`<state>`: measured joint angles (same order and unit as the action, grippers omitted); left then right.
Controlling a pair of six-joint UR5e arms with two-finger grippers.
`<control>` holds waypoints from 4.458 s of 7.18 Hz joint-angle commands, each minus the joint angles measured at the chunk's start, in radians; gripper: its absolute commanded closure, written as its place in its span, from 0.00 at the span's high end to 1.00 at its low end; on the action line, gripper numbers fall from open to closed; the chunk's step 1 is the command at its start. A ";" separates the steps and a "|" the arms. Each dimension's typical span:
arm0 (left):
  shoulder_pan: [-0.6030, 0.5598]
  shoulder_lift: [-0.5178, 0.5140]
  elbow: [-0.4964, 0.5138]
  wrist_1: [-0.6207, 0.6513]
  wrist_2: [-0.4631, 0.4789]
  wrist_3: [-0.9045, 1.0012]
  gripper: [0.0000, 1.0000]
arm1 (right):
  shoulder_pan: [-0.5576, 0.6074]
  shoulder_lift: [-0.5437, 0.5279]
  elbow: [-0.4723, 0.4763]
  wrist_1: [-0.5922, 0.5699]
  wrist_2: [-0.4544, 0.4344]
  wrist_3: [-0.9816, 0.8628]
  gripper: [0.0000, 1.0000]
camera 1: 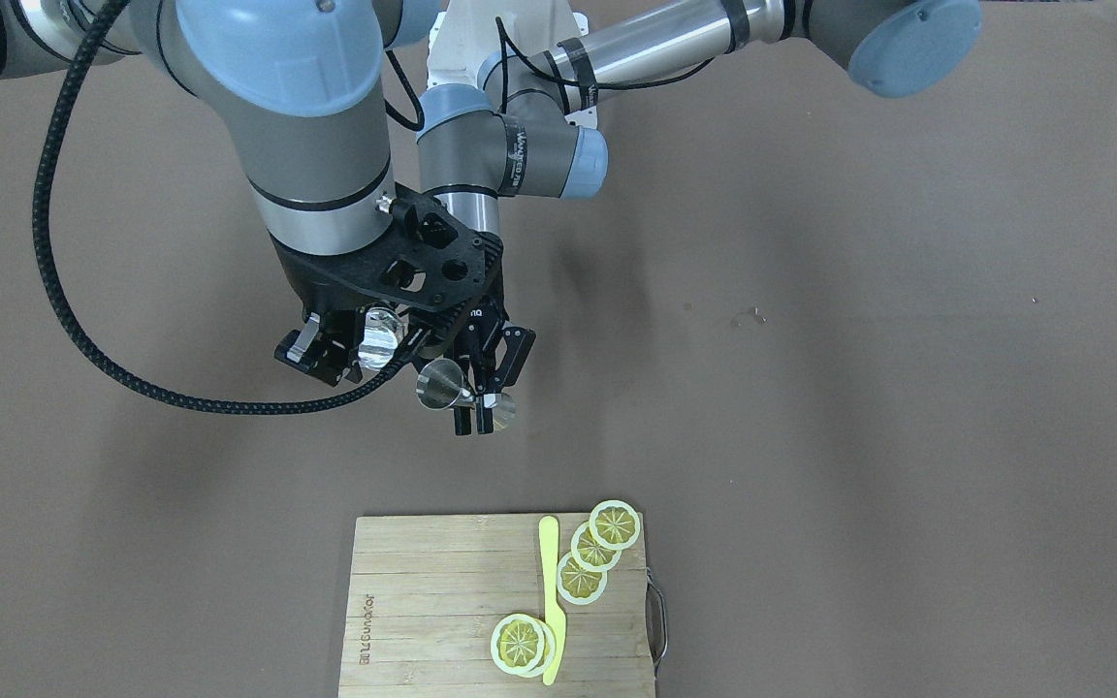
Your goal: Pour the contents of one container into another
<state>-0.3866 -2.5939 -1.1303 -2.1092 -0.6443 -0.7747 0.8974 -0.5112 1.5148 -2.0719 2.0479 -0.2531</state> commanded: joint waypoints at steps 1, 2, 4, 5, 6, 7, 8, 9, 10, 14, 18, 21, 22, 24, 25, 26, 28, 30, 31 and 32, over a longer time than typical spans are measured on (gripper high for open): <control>0.000 0.000 -0.003 0.000 0.000 0.000 0.00 | 0.000 0.019 -0.031 -0.017 0.000 -0.032 0.00; 0.002 -0.002 -0.003 0.000 0.000 0.000 0.00 | 0.000 0.031 -0.053 -0.020 0.000 -0.037 0.00; 0.002 -0.011 0.003 0.000 0.000 0.000 0.00 | 0.000 0.042 -0.054 -0.063 -0.003 -0.070 0.00; 0.002 -0.015 0.004 0.000 0.000 0.000 0.00 | 0.000 0.043 -0.051 -0.089 -0.003 -0.089 0.00; 0.002 -0.022 0.010 0.000 0.000 0.000 0.00 | 0.000 0.046 -0.053 -0.097 -0.006 -0.090 0.00; 0.002 -0.029 0.017 0.000 0.000 0.000 0.00 | 0.000 0.051 -0.050 -0.118 -0.014 -0.101 0.00; 0.002 -0.038 0.015 0.000 0.000 0.000 0.00 | 0.000 0.059 -0.050 -0.134 -0.017 -0.115 0.00; 0.000 -0.038 0.014 0.000 0.002 0.000 0.00 | 0.000 0.065 -0.050 -0.154 -0.023 -0.132 0.00; 0.002 -0.038 0.014 -0.014 0.002 0.000 0.00 | -0.003 0.063 -0.050 -0.154 -0.023 -0.136 0.00; 0.002 -0.037 0.017 -0.021 0.002 0.000 0.00 | -0.005 0.071 -0.050 -0.201 -0.048 -0.167 0.00; 0.002 -0.037 0.018 -0.020 0.002 0.000 0.00 | -0.008 0.086 -0.067 -0.197 -0.046 -0.166 0.00; 0.002 -0.038 0.021 -0.021 0.002 0.000 0.00 | -0.017 0.100 -0.097 -0.189 -0.048 -0.163 0.00; 0.000 -0.038 0.021 -0.021 0.002 0.000 0.00 | -0.017 0.105 -0.105 -0.188 -0.046 -0.163 0.00; 0.002 -0.038 0.021 -0.021 0.002 0.000 0.00 | -0.017 0.117 -0.123 -0.188 -0.046 -0.163 0.00; 0.002 -0.038 0.021 -0.020 0.002 0.000 0.00 | -0.017 0.123 -0.127 -0.188 -0.046 -0.163 0.00; 0.002 -0.038 0.021 -0.021 0.002 0.000 0.00 | -0.017 0.131 -0.131 -0.188 -0.048 -0.164 0.00; 0.002 -0.038 0.021 -0.021 0.002 0.000 0.00 | -0.014 0.126 -0.130 -0.188 -0.048 -0.169 0.00; 0.000 -0.038 0.021 -0.021 0.002 0.000 0.00 | 0.030 0.074 -0.084 -0.118 -0.032 -0.164 0.00; 0.000 -0.038 0.020 -0.021 0.002 0.000 0.00 | 0.046 0.022 -0.015 -0.078 -0.025 -0.150 0.00; 0.000 -0.038 0.012 -0.023 0.000 0.000 0.00 | 0.070 -0.018 0.034 -0.044 0.000 -0.143 0.00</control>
<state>-0.3864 -2.6323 -1.1119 -2.1311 -0.6430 -0.7747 0.9406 -0.4774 1.4854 -2.1602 2.0255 -0.4066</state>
